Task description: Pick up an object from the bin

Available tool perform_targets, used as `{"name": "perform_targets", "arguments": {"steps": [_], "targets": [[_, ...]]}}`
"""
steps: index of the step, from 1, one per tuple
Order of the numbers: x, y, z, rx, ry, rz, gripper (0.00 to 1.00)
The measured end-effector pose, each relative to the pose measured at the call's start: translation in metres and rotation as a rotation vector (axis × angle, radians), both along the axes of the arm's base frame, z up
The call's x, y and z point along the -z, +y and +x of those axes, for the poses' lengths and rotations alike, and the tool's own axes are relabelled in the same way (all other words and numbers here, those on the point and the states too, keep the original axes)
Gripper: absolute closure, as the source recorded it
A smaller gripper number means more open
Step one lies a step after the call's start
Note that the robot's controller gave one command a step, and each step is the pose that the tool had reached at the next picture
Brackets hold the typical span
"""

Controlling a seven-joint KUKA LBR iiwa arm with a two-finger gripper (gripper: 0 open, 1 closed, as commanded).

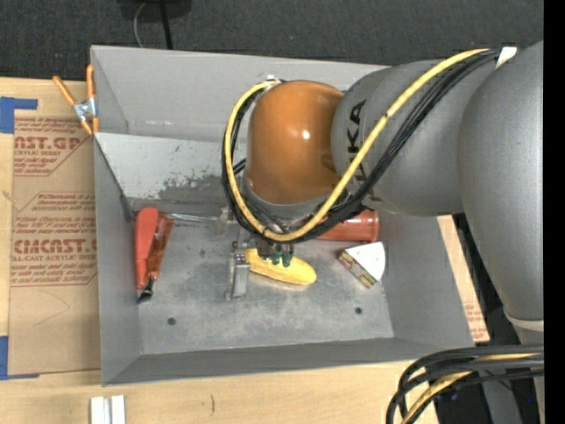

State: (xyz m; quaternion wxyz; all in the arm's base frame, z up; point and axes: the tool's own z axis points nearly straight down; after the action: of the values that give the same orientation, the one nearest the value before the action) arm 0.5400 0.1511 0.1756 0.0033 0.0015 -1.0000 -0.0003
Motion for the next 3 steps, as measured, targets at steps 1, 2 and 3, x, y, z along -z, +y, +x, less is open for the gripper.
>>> {"name": "perform_targets", "arguments": {"steps": [1, 2, 3], "targets": [[-0.005, -0.001, 0.002, 0.001, -0.007, 0.001, 0.0], [0.039, -0.039, -0.006, -0.072, -0.009, 0.002, 0.0], [0.06, -0.077, -0.032, -0.136, -0.003, 0.001, 0.0]]}}
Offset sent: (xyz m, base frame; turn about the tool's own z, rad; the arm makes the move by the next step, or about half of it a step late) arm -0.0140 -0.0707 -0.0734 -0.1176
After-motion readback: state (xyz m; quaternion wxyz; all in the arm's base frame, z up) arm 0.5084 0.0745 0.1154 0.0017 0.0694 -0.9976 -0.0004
